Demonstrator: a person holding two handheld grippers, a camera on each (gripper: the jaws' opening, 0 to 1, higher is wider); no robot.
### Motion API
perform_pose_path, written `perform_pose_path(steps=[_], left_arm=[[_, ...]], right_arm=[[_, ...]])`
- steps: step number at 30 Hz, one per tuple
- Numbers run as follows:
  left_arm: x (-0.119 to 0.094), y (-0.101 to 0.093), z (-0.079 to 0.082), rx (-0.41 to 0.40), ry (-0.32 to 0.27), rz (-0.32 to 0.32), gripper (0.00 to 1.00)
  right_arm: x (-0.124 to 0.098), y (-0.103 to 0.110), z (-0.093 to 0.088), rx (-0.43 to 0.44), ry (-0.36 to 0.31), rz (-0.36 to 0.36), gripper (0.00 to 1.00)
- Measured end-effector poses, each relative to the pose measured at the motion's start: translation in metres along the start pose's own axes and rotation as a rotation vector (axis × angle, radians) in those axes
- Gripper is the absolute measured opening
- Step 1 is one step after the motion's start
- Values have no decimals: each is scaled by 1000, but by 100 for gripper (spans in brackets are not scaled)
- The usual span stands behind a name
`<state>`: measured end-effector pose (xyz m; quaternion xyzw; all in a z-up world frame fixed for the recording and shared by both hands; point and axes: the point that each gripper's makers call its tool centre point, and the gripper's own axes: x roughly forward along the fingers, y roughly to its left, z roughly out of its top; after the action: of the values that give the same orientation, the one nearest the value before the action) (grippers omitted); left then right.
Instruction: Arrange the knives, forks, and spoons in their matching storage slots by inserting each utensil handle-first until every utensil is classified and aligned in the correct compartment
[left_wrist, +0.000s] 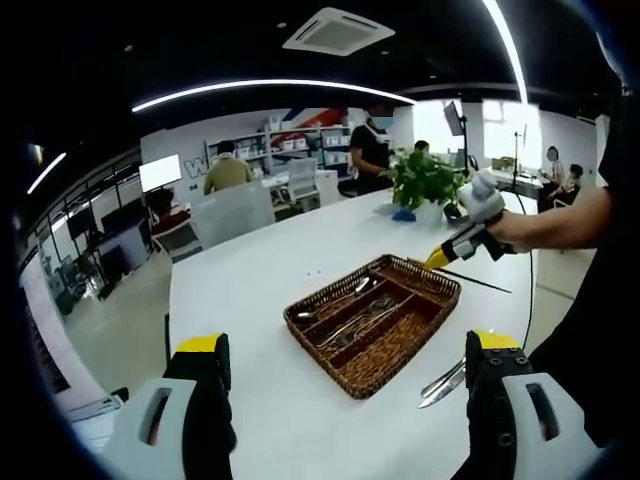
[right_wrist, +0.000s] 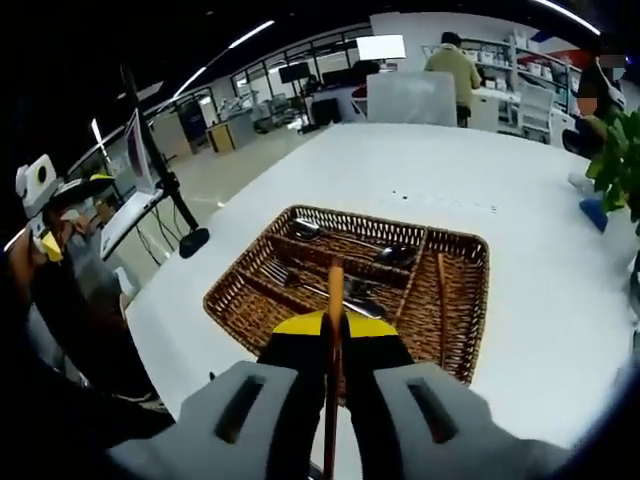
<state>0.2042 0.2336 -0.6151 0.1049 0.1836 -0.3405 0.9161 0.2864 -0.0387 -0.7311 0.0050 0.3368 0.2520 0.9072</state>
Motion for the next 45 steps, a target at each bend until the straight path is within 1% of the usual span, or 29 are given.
perform_pose_path(steps=[4,7,11,16,26,35,39,45], left_arm=[[1,-1,0,5,2,-6,99],[2,0,0,5,2,-8,99],[2,0,-1,5,4,-8,99],[2,1,-2,4,4,-8,99],[7,-1,2,3,-3,-14,99],[9,2,1,-2,1,-8,99],[10,3,1,-5,0,-5,99],[12,6,2,-11,-1,0,99]], right_arm=[[-3,-13,3,58,-13,-27,3],[-4,-21,5,80,-17,-43,3],[-6,-30,8,87,-26,-64,3],[-8,-43,8,119,-26,-90,3],[-10,-63,16,153,-27,-121,3],[-4,-79,26,151,-24,-139,3],[0,-82,30,146,-22,-139,3],[7,-88,44,122,-22,-142,3]])
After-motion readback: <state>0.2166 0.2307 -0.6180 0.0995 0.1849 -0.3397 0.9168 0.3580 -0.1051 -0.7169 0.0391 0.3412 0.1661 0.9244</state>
